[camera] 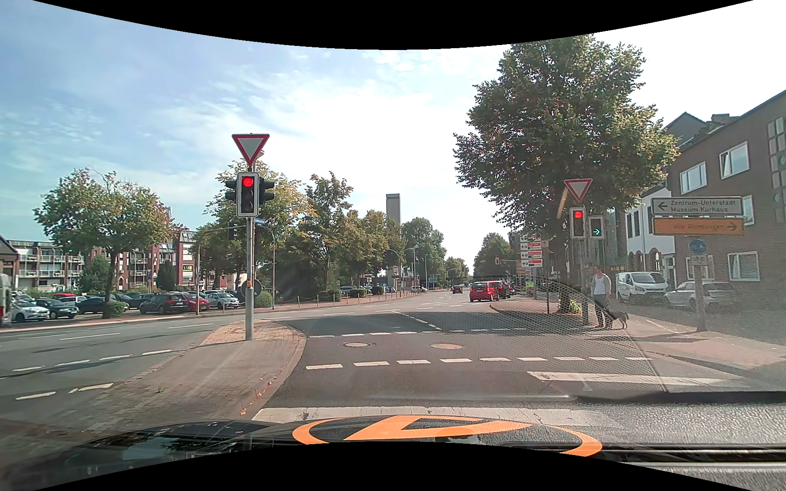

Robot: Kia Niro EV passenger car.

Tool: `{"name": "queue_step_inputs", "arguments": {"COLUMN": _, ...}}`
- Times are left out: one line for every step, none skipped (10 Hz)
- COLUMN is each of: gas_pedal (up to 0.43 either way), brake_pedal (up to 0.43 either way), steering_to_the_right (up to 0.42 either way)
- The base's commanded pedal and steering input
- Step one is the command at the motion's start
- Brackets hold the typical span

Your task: Follow the waypoints while adhering to traffic rules and regulations

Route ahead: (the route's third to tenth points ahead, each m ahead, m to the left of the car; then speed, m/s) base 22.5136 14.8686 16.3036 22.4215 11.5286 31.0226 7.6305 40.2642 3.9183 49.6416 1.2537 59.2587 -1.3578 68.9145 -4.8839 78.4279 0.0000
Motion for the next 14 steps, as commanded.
{"name": "queue_step_inputs", "arguments": {"gas_pedal": 0.000, "brake_pedal": 0.299, "steering_to_the_right": -0.012}}
{"name": "queue_step_inputs", "arguments": {"gas_pedal": 0.000, "brake_pedal": 0.299, "steering_to_the_right": -0.013}}
{"name": "queue_step_inputs", "arguments": {"gas_pedal": 0.000, "brake_pedal": 0.299, "steering_to_the_right": -0.013}}
{"name": "queue_step_inputs", "arguments": {"gas_pedal": 0.000, "brake_pedal": 0.299, "steering_to_the_right": -0.013}}
{"name": "queue_step_inputs", "arguments": {"gas_pedal": 0.000, "brake_pedal": 0.299, "steering_to_the_right": -0.013}}
{"name": "queue_step_inputs", "arguments": {"gas_pedal": 0.000, "brake_pedal": 0.299, "steering_to_the_right": -0.012}}
{"name": "queue_step_inputs", "arguments": {"gas_pedal": 0.000, "brake_pedal": 0.299, "steering_to_the_right": -0.012}}
{"name": "queue_step_inputs", "arguments": {"gas_pedal": 0.000, "brake_pedal": 0.299, "steering_to_the_right": -0.013}}
{"name": "queue_step_inputs", "arguments": {"gas_pedal": 0.000, "brake_pedal": 0.299, "steering_to_the_right": -0.013}}
{"name": "queue_step_inputs", "arguments": {"gas_pedal": 0.000, "brake_pedal": 0.299, "steering_to_the_right": -0.013}}
{"name": "queue_step_inputs", "arguments": {"gas_pedal": 0.000, "brake_pedal": 0.299, "steering_to_the_right": -0.012}}
{"name": "queue_step_inputs", "arguments": {"gas_pedal": 0.000, "brake_pedal": 0.299, "steering_to_the_right": -0.012}}
{"name": "queue_step_inputs", "arguments": {"gas_pedal": 0.000, "brake_pedal": 0.299, "steering_to_the_right": -0.013}}
{"name": "queue_step_inputs", "arguments": {"gas_pedal": 0.000, "brake_pedal": 0.299, "steering_to_the_right": -0.013}}
